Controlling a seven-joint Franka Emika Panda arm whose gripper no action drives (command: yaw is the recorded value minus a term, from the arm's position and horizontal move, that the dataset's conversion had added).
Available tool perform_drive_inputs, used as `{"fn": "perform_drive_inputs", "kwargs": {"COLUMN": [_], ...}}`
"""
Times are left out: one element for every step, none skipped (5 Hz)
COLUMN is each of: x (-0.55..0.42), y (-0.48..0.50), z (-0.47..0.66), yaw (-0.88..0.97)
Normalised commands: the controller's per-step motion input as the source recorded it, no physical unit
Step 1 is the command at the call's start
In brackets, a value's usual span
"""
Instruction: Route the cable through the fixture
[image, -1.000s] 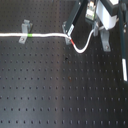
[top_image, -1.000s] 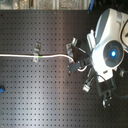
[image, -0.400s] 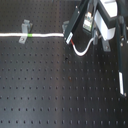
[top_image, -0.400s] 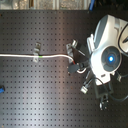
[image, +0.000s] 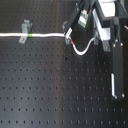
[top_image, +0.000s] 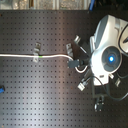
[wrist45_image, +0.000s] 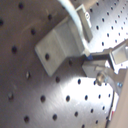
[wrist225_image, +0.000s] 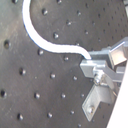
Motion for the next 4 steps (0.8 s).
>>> {"fn": "perform_drive_inputs", "kwargs": {"x": [0.128, -0.042, -0.269, -0.218], "y": [0.114, 0.0, -0.238, -0.248], "z": [0.4, 0.1, 0.0, 0.0], "yaw": [0.63, 0.53, 0.3, 0.0]}}
